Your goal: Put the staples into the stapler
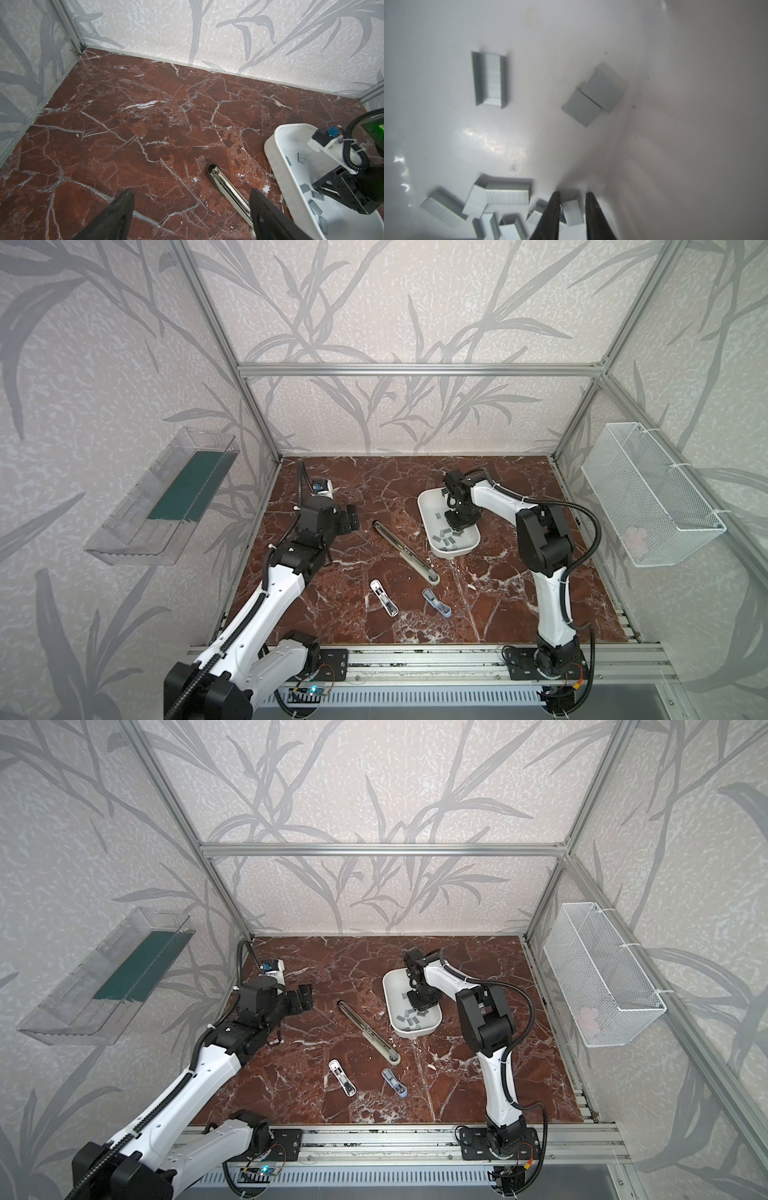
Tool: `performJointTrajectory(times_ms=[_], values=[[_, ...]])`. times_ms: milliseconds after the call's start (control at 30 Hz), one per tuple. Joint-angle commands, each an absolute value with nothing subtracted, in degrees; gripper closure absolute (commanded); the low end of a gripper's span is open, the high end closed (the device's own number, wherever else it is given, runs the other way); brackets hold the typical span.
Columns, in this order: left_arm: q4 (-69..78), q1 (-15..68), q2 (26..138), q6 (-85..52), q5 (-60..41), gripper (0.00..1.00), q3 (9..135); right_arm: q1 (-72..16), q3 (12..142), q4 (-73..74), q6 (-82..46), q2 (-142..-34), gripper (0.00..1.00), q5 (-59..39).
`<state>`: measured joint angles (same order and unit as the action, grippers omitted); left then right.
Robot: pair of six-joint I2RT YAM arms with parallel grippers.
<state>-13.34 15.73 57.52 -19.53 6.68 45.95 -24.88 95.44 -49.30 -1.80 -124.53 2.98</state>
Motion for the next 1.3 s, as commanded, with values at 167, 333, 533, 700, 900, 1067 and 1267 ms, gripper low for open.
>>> performJointTrajectory(times_ms=[167, 333, 533, 700, 900, 1067, 1267], values=[[-14.5, 15.48, 55.63, -20.22, 7.91, 0.13, 45.54, -24.7, 94.16, -48.8, -1.46, -124.77, 0.82, 2.37], [-14.75, 15.53, 56.3, -20.92, 7.82, 0.14, 45.74, -24.68, 94.34, -48.91, -1.5, -124.15, 0.87, 2.98], [-20.91, 15.31, 59.92, -33.13, 14.53, 0.07, 49.0, -24.67, 100.72, -54.54, -2.87, -121.18, 0.88, 6.08], [-24.47, 15.03, 64.12, -36.18, 10.01, 0.08, 50.3, -25.87, 105.54, -58.58, -6.34, -115.96, 0.89, 7.78], [-11.33, 15.03, 60.21, -37.57, 0.61, 0.08, 37.38, -34.31, 100.44, -56.9, -12.6, -104.81, 0.9, 9.48], [-10.28, 14.67, 50.07, -37.68, -0.04, 0.05, 29.23, -45.53, 83.3, -43.72, -17.46, -93.44, 0.9, 7.35], [-14.92, 13.93, 47.36, -29.33, 1.76, 0.05, 27.36, -53.43, 71.49, -35.92, -24.04, -88.9, 0.92, 2.65]])
